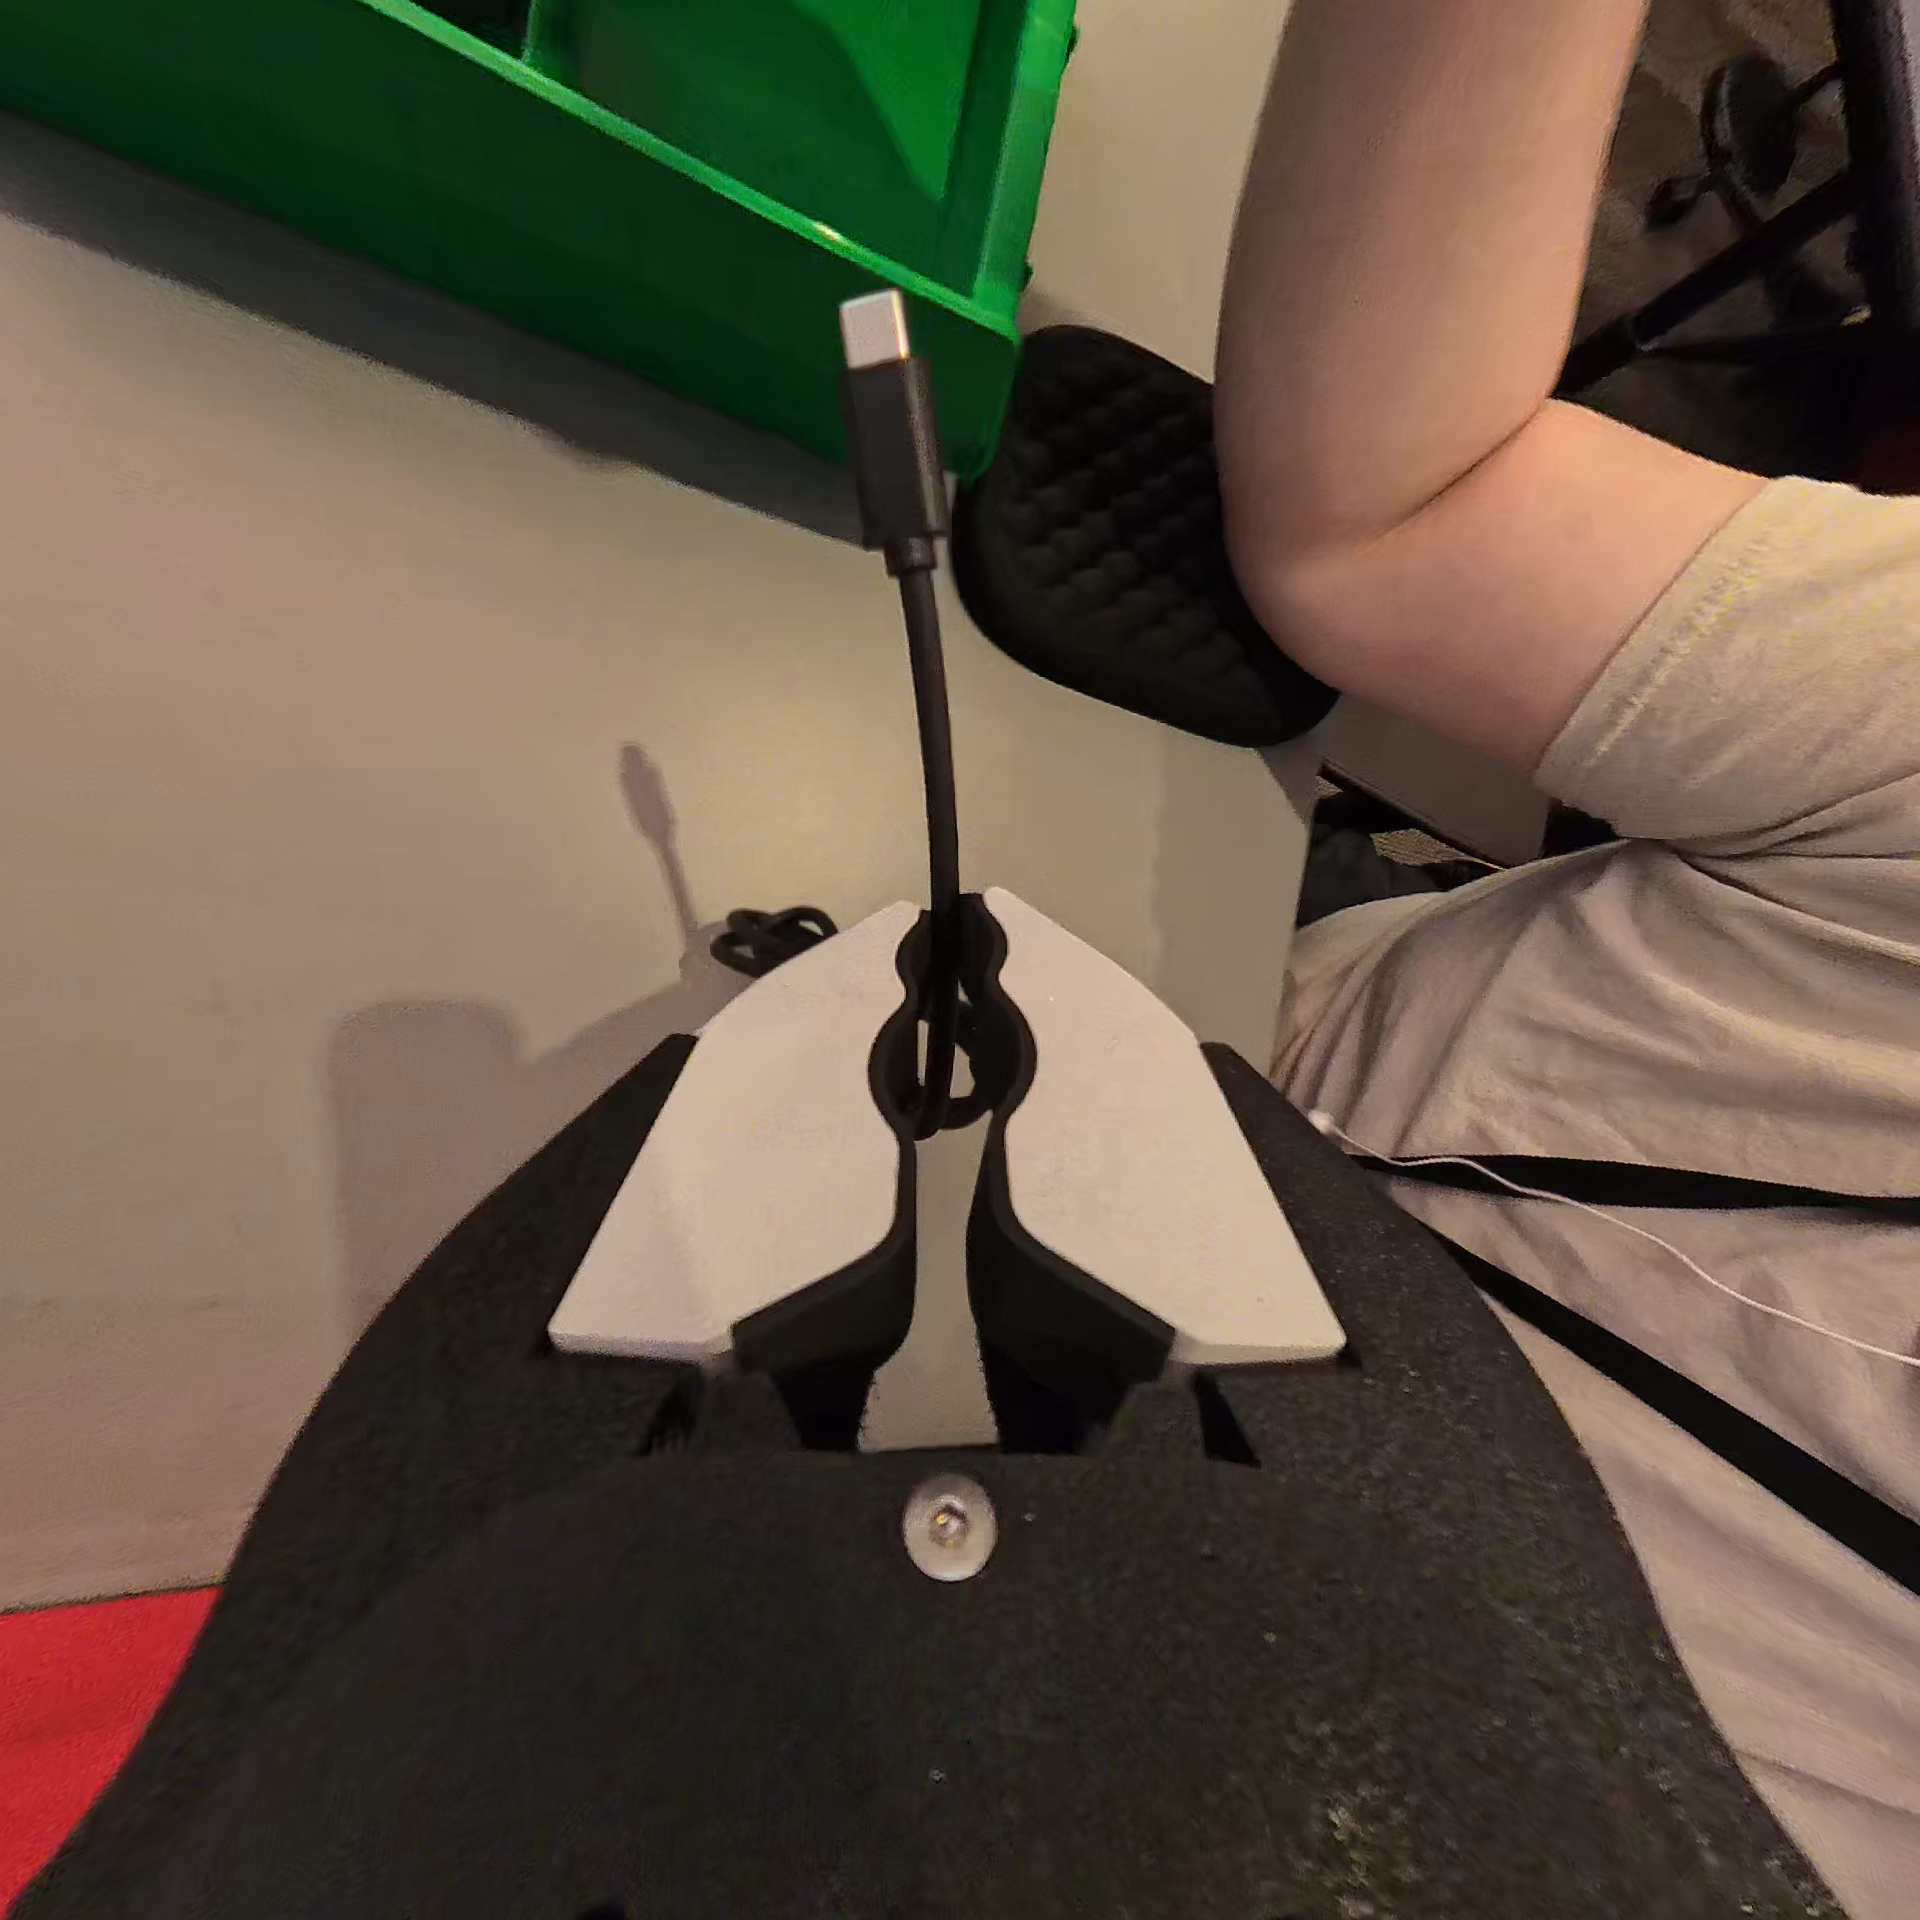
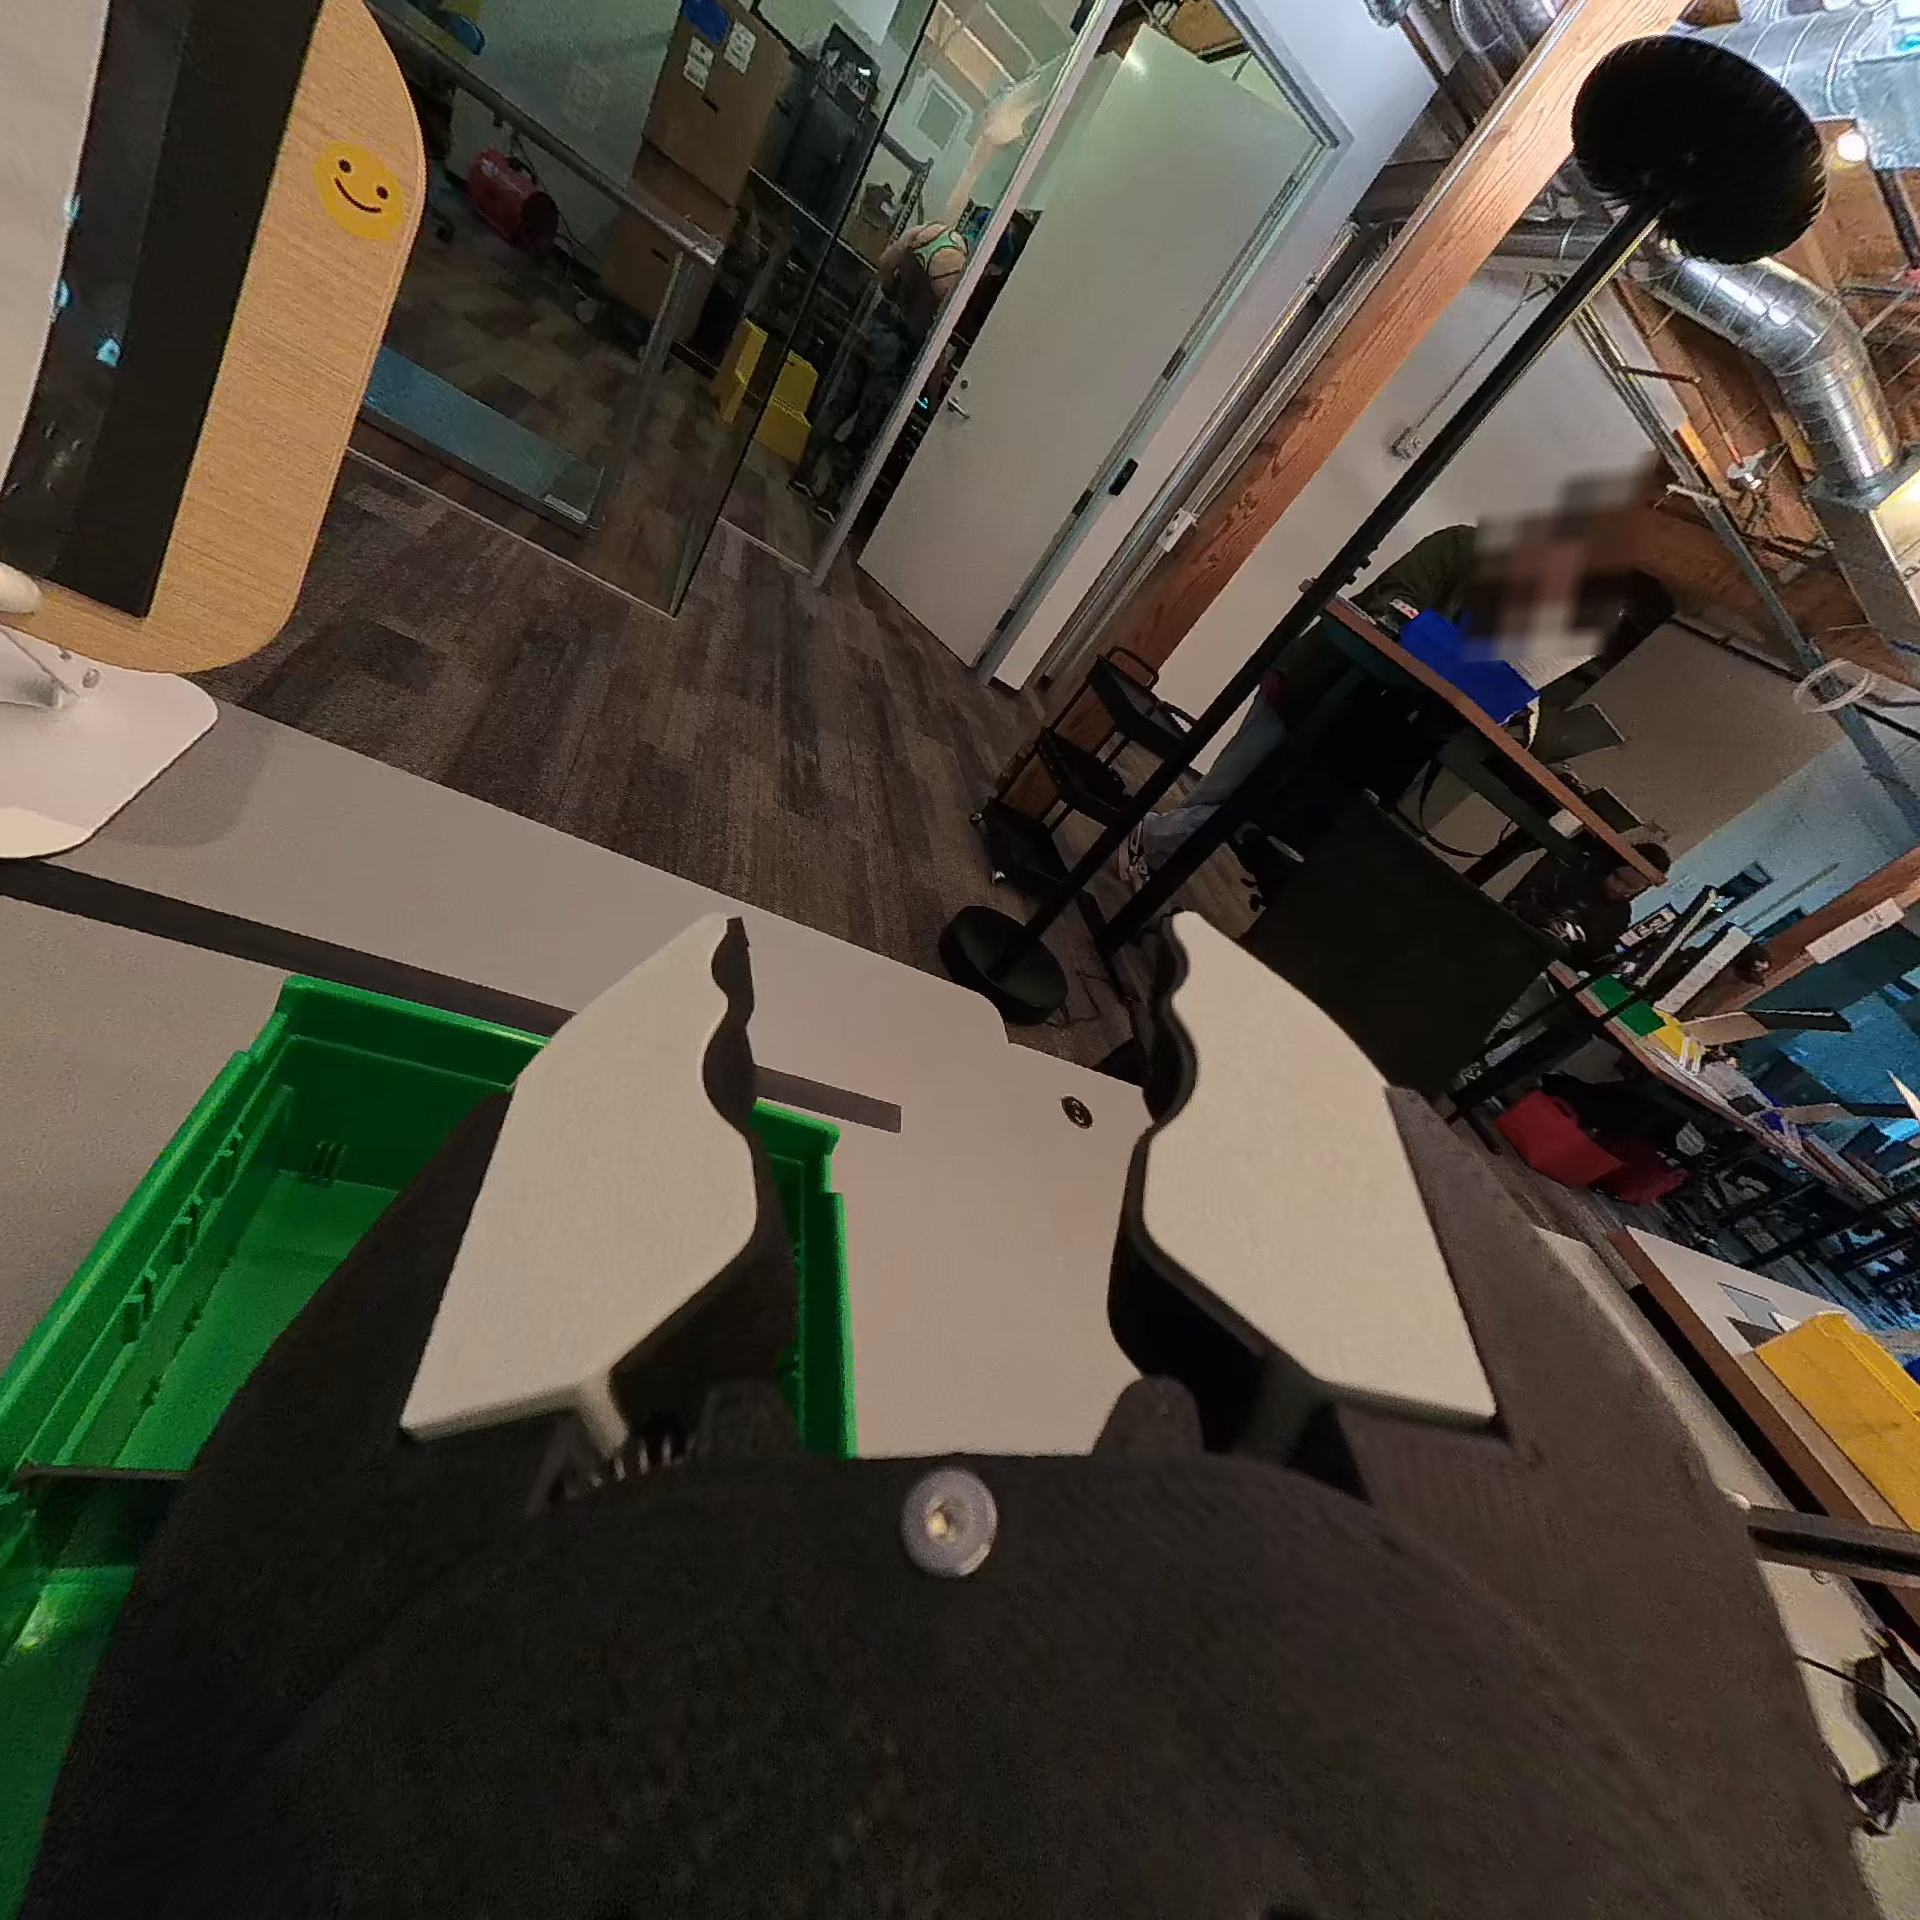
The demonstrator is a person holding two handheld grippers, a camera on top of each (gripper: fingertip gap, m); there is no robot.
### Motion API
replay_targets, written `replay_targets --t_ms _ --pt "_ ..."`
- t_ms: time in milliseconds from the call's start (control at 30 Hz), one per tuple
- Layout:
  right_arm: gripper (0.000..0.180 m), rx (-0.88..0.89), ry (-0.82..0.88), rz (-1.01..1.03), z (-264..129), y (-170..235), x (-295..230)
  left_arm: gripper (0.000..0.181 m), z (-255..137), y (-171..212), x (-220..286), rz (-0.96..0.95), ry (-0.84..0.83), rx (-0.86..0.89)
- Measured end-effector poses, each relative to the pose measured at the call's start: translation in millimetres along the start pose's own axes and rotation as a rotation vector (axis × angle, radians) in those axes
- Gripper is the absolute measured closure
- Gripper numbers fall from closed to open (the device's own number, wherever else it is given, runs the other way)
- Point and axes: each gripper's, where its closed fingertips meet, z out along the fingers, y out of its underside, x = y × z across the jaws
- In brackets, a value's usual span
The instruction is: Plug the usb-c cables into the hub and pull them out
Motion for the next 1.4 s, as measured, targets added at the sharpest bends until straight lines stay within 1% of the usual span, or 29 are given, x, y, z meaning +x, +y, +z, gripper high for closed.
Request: replay_targets --t_ms 200,400,500,600,667,733,767,800,867,967,1033,1100,1233,1300,1400 --pt "0.105 -0.014 -0.025 -0.013 5 4 -6 0.177 16 -3 -58 -0.121 -0.114 -0.006" --pt "0.105 -0.016 -0.035 -0.024 8 4 -11 0.175 36 -19 -75 -0.227 -0.020 0.078" --pt "0.105 -0.013 -0.037 -0.030 8 3 -13 0.175 38 -40 -78 -0.239 0.046 0.208" --pt "0.105 -0.011 -0.043 -0.033 9 2 -15 0.176 41 -48 -100 -0.243 -0.035 0.291" --pt "0.105 -0.011 -0.046 -0.035 9 2 -16 0.176 45 -47 -112 -0.255 -0.081 0.295" --pt "0.105 -0.008 -0.050 -0.037 9 1 -17 0.176 49 -47 -118 -0.272 -0.084 0.308" --pt "0.105 -0.007 -0.051 -0.037 10 1 -18 0.174 50 -49 -122 -0.282 -0.092 0.330" --pt "0.105 -0.005 -0.053 -0.038 10 0 -19 0.169 52 -51 -127 -0.292 -0.105 0.354" --pt "0.105 -0.006 -0.057 -0.044 10 0 -21 0.154 53 -55 -133 -0.310 -0.103 0.402" --pt "0.105 -0.007 -0.060 -0.056 11 0 -24 0.145 47 -63 -134 -0.327 -0.059 0.489" --pt "0.105 -0.003 -0.063 -0.064 11 -1 -25 0.148 36 -68 -130 -0.321 -0.037 0.539" --pt "0.105 0.002 -0.060 -0.069 11 -2 -25 0.151 16 -76 -120 -0.276 -0.045 0.607" --pt "0.105 0.007 -0.057 -0.059 10 -2 -22 0.150 -41 -84 -92 -0.099 -0.182 0.664" --pt "0.105 0.014 -0.060 -0.049 9 -2 -21 0.149 -83 -79 -81 0.012 -0.342 0.677" --pt "0.105 0.020 -0.064 -0.039 9 -2 -20 0.141 -162 -55 -79 0.116 -0.725 0.725"
